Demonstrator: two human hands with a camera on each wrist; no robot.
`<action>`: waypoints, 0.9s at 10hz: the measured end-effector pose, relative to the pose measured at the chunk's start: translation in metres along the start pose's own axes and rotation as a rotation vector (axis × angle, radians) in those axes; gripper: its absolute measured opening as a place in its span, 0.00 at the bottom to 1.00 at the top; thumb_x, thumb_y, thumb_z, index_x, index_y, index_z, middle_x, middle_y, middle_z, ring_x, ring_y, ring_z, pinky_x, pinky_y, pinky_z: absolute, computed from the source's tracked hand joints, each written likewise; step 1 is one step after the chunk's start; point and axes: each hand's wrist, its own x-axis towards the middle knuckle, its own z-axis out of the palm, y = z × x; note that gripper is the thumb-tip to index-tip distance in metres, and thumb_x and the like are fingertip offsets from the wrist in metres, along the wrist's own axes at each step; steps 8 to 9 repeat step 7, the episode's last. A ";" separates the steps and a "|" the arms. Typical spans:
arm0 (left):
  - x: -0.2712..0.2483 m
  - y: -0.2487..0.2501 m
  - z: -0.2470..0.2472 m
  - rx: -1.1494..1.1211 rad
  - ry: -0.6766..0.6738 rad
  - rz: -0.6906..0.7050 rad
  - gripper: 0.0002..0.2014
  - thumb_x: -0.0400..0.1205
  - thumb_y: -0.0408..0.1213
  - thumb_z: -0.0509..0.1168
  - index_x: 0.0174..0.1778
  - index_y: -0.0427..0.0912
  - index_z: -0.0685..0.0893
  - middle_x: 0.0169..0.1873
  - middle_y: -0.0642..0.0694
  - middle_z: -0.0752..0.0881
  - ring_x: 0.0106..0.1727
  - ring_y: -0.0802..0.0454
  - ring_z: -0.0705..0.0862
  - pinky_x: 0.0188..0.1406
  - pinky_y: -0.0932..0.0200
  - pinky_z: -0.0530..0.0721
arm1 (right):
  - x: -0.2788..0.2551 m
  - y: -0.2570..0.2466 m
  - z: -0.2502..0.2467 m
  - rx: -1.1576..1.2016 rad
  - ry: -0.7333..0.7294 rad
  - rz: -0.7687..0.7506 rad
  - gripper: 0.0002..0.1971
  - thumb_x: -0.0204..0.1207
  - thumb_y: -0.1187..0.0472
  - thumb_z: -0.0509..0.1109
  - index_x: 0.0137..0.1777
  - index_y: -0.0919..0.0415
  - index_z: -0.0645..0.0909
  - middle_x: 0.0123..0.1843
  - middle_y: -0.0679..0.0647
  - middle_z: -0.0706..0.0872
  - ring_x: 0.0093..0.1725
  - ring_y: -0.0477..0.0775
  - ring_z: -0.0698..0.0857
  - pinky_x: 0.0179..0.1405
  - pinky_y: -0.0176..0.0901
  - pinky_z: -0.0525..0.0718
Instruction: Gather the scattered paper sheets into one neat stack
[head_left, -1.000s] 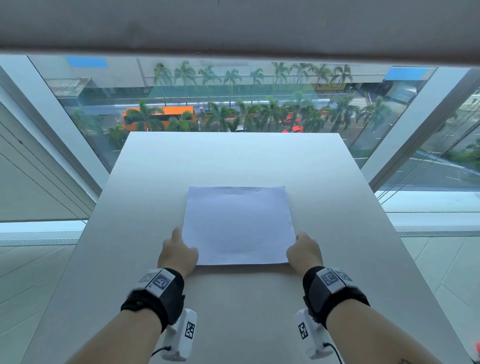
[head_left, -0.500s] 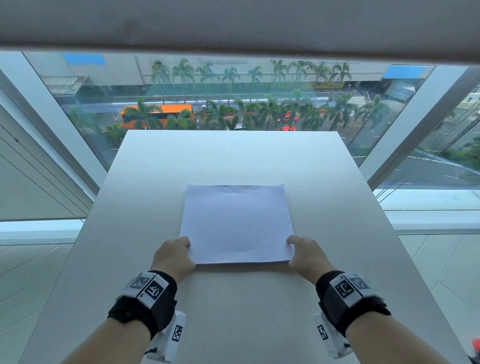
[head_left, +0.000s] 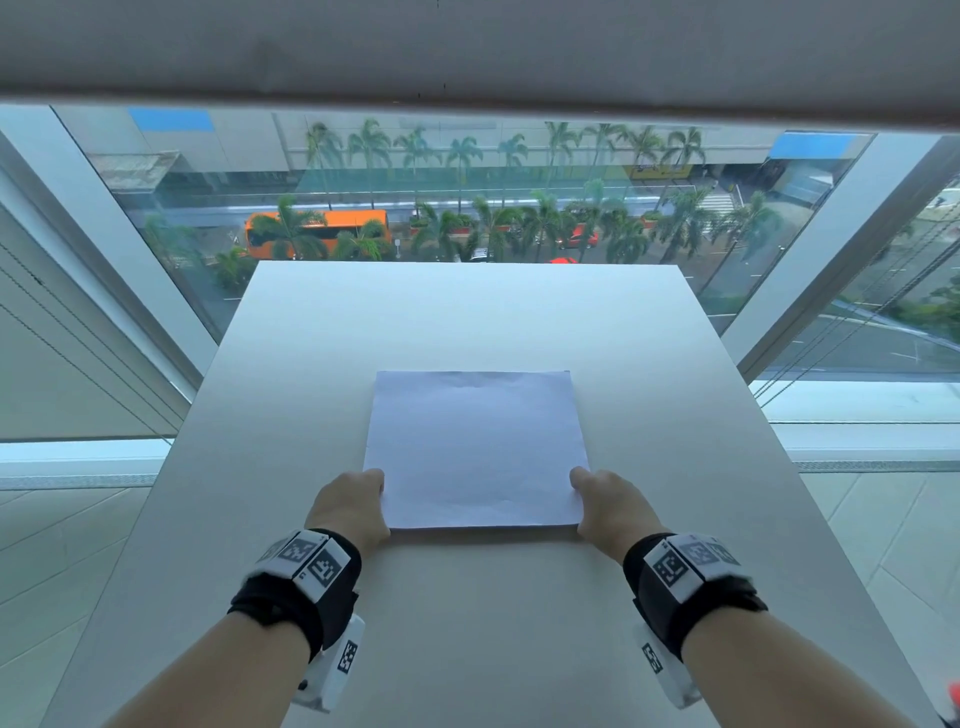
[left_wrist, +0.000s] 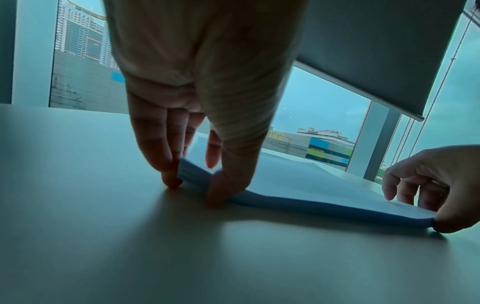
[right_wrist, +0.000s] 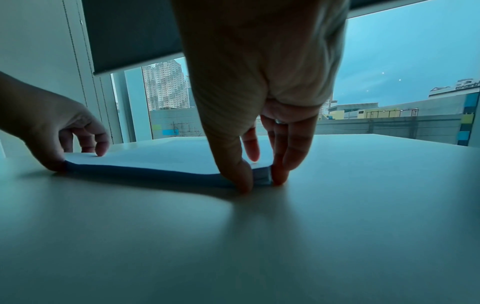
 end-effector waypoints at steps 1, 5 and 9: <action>0.002 0.001 -0.001 0.026 -0.003 0.006 0.10 0.71 0.28 0.62 0.46 0.41 0.74 0.41 0.43 0.77 0.41 0.44 0.77 0.37 0.58 0.76 | 0.001 -0.001 -0.002 0.000 -0.005 0.002 0.10 0.68 0.75 0.58 0.42 0.60 0.64 0.30 0.51 0.66 0.37 0.61 0.75 0.34 0.44 0.73; -0.009 -0.001 0.005 -0.141 -0.038 -0.098 0.22 0.71 0.30 0.66 0.60 0.43 0.69 0.47 0.43 0.75 0.43 0.44 0.78 0.37 0.56 0.77 | -0.002 0.000 0.001 0.010 -0.029 0.067 0.16 0.70 0.73 0.59 0.57 0.62 0.71 0.42 0.56 0.74 0.40 0.60 0.75 0.39 0.45 0.77; -0.040 -0.031 0.023 -0.305 -0.020 -0.230 0.52 0.64 0.46 0.77 0.80 0.43 0.54 0.71 0.36 0.65 0.73 0.38 0.65 0.72 0.49 0.67 | -0.037 0.007 0.020 0.206 -0.027 0.084 0.38 0.70 0.67 0.61 0.80 0.56 0.51 0.68 0.58 0.75 0.63 0.58 0.77 0.58 0.43 0.76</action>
